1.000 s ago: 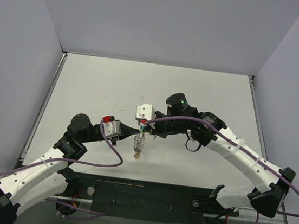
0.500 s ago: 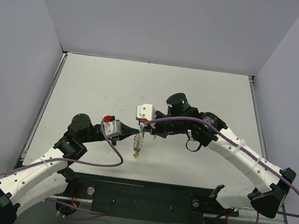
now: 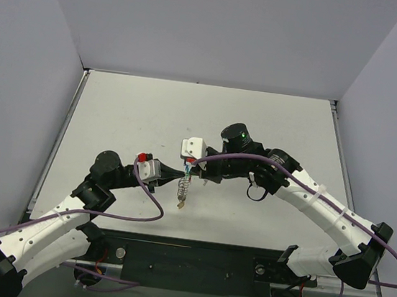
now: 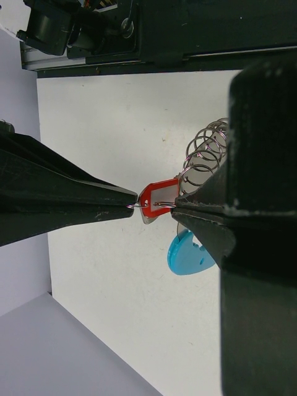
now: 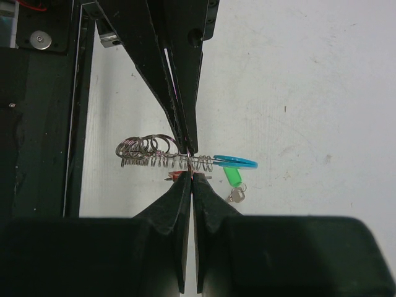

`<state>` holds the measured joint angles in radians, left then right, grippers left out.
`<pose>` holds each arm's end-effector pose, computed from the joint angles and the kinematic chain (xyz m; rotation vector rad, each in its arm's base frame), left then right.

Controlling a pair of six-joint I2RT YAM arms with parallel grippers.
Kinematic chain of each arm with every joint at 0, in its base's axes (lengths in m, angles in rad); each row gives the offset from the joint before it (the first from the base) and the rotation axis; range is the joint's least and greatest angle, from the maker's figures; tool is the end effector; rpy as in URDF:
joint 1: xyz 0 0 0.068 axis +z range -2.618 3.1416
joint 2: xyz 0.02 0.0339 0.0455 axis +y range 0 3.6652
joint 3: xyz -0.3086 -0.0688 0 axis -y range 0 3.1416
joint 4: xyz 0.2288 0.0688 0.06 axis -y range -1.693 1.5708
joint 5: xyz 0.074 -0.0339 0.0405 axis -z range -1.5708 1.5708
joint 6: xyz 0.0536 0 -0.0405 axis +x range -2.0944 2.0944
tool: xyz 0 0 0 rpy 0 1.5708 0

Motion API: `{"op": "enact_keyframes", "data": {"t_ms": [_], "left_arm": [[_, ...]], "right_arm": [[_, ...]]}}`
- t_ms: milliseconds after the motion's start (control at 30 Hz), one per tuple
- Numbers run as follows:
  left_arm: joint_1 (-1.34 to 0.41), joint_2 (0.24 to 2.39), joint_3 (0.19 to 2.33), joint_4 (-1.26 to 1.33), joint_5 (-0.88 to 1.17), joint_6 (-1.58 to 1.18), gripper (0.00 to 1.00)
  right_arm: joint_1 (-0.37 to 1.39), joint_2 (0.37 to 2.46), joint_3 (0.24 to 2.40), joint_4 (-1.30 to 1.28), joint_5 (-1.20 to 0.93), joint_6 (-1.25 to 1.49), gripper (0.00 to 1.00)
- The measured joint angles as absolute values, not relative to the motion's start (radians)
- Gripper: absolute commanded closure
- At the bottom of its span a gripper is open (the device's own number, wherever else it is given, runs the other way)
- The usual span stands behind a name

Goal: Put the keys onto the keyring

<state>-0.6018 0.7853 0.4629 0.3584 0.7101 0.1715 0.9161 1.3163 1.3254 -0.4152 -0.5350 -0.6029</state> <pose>0.1058 -0.1151 0.3202 1.1028 1.1752 -0.8778 0.1494 0.2395 0.4268 -1.6036 1.1759 0.7307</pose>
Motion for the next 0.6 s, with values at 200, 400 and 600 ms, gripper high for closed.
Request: {"op": "enact_keyframes", "data": {"t_ms": [200,400,600], "left_arm": [[-0.602,0.785,0.463,0.358,0.71,0.171,1.0],[-0.602,0.78,0.463,0.358,0.71,0.171,1.0],[-0.602,0.778,0.463,0.359,0.71,0.171,1.0]], "right_arm": [[0.916,1.316,1.325,-0.416,-0.54,-0.602,1.0],[0.916,1.317,1.325,-0.415,-0.54,-0.602,1.0],[0.916,1.319,1.325,-0.415,-0.539,-0.602,1.0]]}}
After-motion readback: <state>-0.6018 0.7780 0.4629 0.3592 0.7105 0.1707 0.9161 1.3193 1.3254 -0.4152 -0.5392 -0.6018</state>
